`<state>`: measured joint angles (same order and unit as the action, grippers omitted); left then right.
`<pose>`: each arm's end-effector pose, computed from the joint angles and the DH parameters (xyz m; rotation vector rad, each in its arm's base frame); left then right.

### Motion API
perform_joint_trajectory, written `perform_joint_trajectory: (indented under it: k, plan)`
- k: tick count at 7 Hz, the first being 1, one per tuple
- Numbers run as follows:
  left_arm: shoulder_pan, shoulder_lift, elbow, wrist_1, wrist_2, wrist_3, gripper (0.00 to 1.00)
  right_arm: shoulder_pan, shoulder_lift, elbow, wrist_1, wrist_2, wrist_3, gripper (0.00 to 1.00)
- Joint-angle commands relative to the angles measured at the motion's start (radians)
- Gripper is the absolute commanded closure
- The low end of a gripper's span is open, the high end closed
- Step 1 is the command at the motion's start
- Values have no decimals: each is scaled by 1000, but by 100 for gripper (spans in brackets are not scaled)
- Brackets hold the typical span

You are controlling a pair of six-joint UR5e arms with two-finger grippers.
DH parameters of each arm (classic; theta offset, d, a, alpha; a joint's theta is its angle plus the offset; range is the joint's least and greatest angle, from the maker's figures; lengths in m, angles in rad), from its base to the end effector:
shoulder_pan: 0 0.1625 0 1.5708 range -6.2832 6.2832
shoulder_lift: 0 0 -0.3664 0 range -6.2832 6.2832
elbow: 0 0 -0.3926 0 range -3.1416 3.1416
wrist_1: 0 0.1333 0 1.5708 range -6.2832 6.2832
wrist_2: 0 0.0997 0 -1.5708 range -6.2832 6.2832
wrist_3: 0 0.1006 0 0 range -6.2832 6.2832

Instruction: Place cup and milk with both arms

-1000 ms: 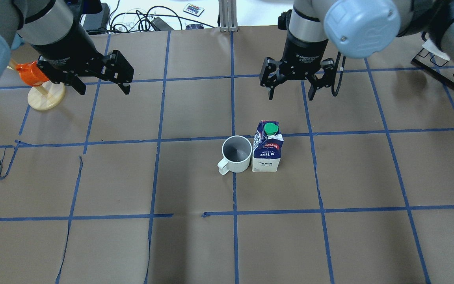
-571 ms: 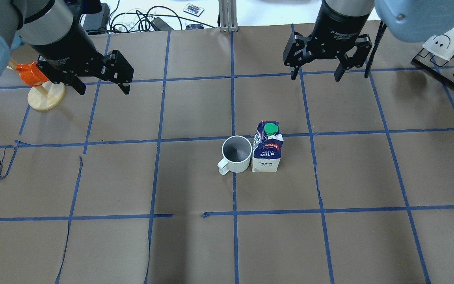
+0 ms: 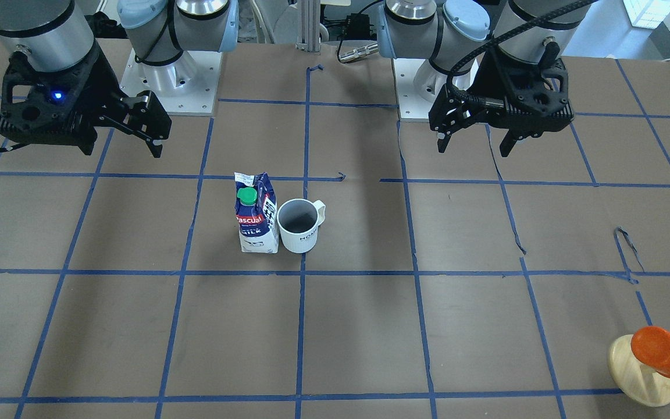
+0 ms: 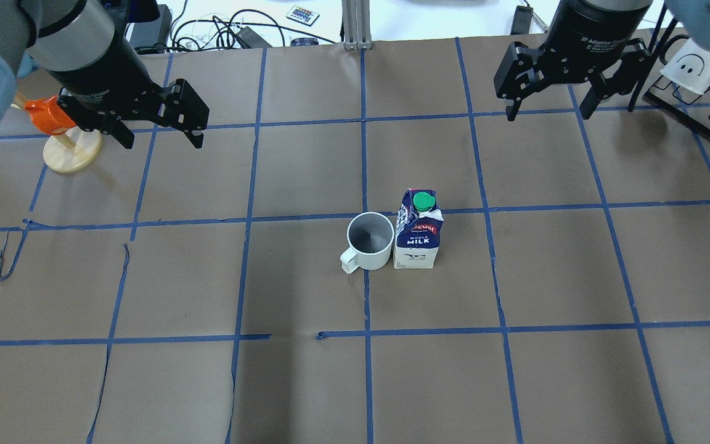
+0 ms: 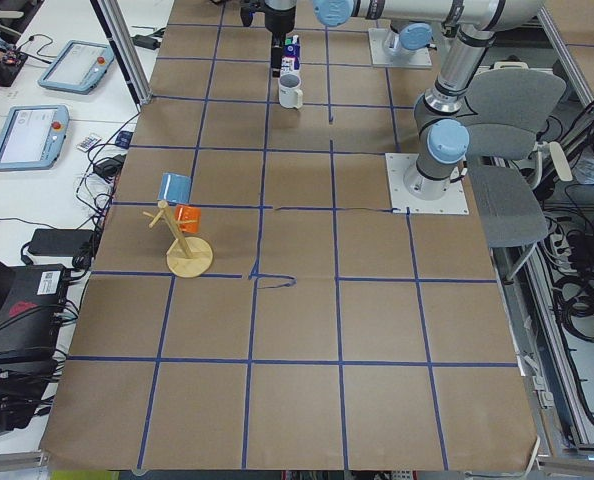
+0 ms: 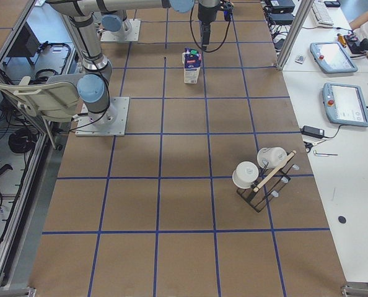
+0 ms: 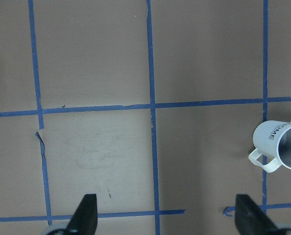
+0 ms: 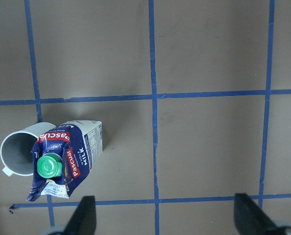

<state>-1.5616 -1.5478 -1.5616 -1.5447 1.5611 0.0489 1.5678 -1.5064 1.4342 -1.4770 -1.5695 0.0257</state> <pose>-0.1298 -0.4906 0.4468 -0.0626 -3.1316 0.0917 0.1319 -0.5131 0.4537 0.0451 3.1400 0.0339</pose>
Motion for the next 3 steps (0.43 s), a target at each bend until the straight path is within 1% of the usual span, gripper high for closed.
perform_joint_trajectory:
  k: [1,3]
  plan:
    - [0,0,0,0,1,0,0,-2,-3,0,1,-1,-1,0]
    - [0,0,0,0,1,0,0,-2,-12,-1,1,12,-1,0]
